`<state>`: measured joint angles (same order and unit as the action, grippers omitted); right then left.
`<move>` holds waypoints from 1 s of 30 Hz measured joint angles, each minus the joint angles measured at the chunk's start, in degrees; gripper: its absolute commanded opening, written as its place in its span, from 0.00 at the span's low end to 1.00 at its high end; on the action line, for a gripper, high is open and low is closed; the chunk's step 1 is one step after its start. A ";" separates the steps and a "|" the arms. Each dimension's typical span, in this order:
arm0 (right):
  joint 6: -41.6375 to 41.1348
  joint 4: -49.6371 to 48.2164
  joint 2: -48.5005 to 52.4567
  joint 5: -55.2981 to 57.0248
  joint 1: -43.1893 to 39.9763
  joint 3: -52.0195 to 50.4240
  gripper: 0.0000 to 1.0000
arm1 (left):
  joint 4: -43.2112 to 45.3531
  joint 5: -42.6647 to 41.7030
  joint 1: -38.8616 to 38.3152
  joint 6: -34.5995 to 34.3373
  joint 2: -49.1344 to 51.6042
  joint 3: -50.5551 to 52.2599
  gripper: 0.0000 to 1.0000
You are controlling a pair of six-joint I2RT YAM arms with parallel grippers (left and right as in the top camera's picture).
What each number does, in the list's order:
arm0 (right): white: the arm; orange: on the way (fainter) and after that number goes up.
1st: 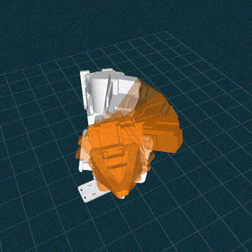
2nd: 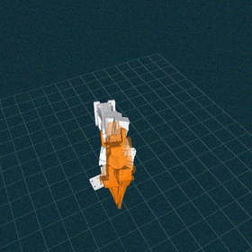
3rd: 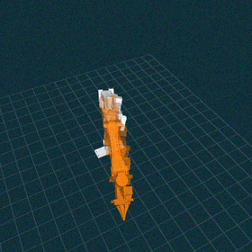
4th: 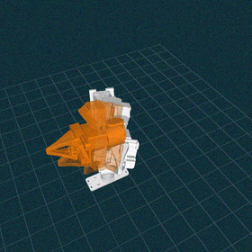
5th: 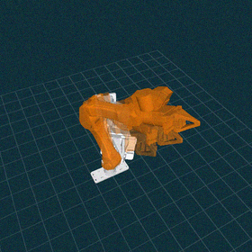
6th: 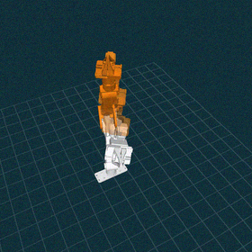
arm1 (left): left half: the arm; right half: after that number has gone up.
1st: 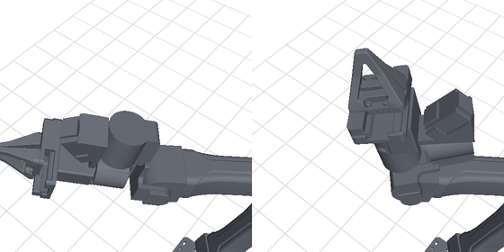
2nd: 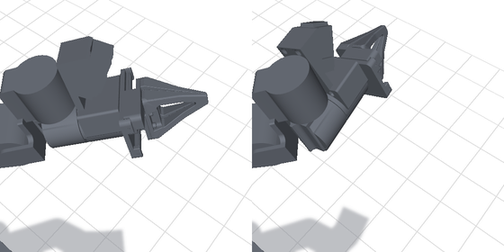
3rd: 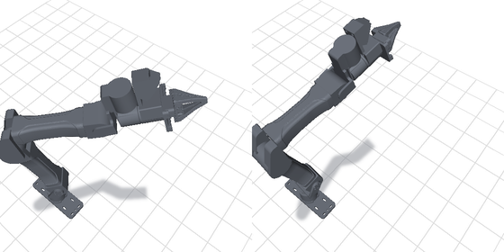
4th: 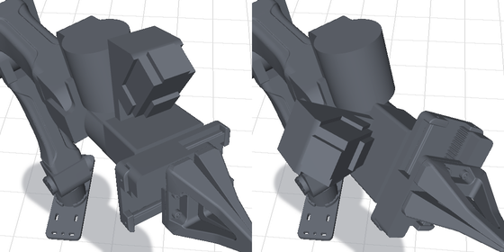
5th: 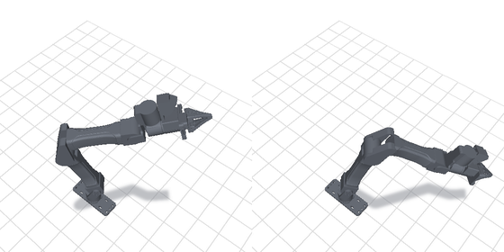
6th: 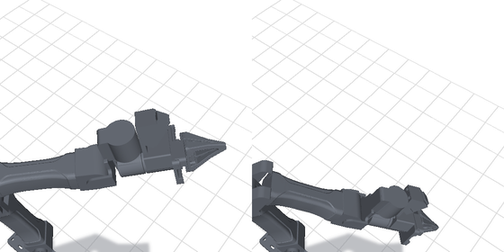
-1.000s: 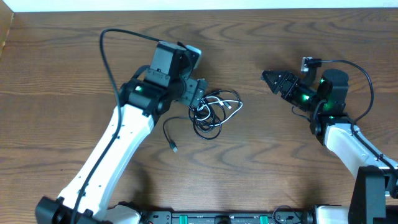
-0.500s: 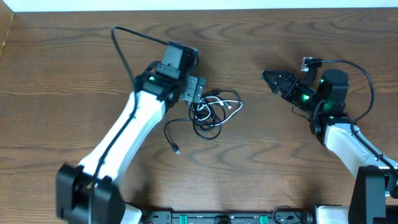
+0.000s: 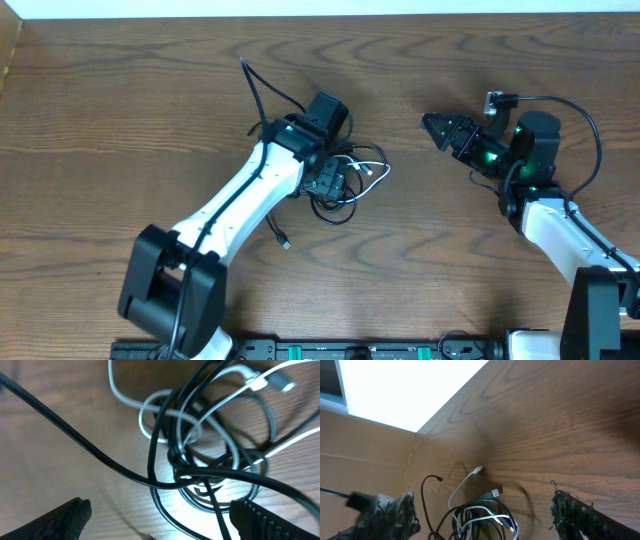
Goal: Untangle cables
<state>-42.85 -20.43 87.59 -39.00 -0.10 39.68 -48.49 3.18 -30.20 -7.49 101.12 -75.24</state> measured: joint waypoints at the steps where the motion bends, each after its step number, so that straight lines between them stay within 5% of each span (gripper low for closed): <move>1: 0.02 0.00 0.00 0.00 0.00 0.00 0.84 | -0.39 -0.02 0.00 -0.76 0.59 0.00 0.95; 13: 0.55 0.02 0.00 0.02 0.00 0.00 0.85 | 9.44 -4.11 -0.02 -4.74 1.33 6.45 0.98; 15: 0.59 0.02 0.00 0.07 0.00 0.00 0.85 | 10.80 -5.57 -0.02 -5.68 1.33 8.07 0.88; 22: 0.61 0.07 0.00 0.44 0.00 0.00 0.85 | 14.58 -7.85 -0.04 -7.30 1.33 10.56 0.11; 30: 0.61 0.24 0.02 0.46 0.00 0.00 0.84 | 23.82 -8.24 -0.02 -0.81 1.33 11.06 0.07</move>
<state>-42.24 -20.18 87.61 -38.54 -0.10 39.68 -24.67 -5.06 -30.22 -8.29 102.45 -64.18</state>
